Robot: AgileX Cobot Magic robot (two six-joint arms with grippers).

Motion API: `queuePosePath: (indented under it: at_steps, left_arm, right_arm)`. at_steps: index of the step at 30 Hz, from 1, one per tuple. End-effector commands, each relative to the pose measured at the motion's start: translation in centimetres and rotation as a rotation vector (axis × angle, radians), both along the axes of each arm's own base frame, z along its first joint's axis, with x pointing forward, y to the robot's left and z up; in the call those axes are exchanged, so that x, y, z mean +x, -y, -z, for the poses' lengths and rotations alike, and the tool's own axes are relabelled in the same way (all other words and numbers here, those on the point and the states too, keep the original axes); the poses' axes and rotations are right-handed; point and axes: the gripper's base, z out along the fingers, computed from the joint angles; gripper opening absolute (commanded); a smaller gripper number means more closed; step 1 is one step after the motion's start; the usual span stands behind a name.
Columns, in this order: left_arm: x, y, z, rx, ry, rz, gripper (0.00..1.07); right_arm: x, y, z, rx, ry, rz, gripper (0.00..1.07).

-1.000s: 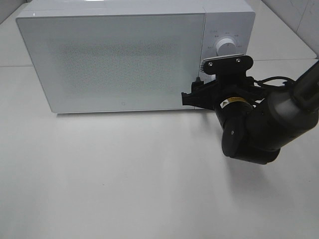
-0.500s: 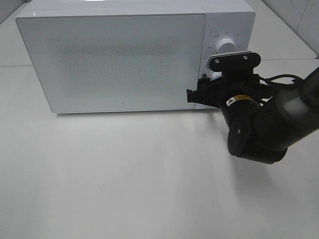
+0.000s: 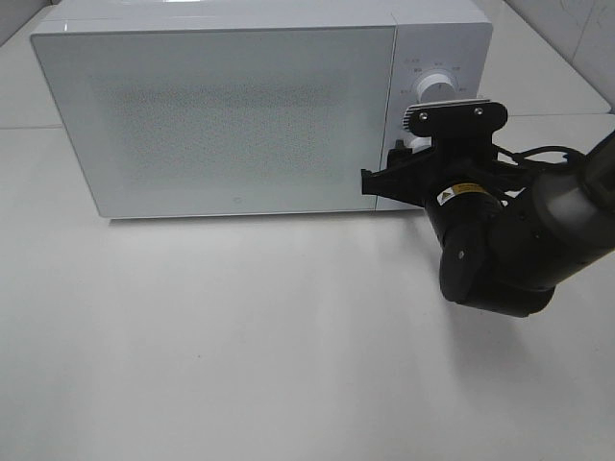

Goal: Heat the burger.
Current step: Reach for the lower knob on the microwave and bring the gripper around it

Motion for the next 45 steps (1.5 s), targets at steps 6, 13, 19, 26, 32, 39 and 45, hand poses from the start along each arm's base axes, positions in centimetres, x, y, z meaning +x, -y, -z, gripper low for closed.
queuePosePath:
  at_steps: [6,13,19,26,32,39,45]
  left_arm:
    - [-0.1,0.0,0.0,0.001,0.006,-0.003,0.88]
    - [-0.1,0.0,0.0,0.001,0.006,-0.003,0.88]
    - [-0.1,0.0,0.0,0.001,0.006,-0.003,0.88]
    - [-0.1,0.0,0.0,0.001,0.006,-0.003,0.88]
    - [-0.1,0.0,0.0,0.001,0.006,-0.003,0.88]
    - [-0.1,0.0,0.0,0.001,0.006,-0.003,0.88]
    - [-0.1,0.0,0.0,0.001,0.006,-0.003,0.88]
  right_arm:
    - [0.1,-0.2,-0.4,0.034,0.004,-0.021,0.37]
    - [0.1,-0.7,-0.4,0.054,0.007,-0.074,0.03]
    - [0.1,-1.0,-0.5,0.129,0.016,-0.101,0.00]
    - [0.0,-1.3,-0.6,0.488,0.004,-0.104,0.00]
    - [0.0,-1.4,-0.6,0.804,-0.019,-0.079,0.00]
    - [0.0,-1.8,-0.7,1.049,-0.051,-0.101,0.01]
    - [-0.1,-2.2,-1.0,1.234,-0.059,-0.135,0.01]
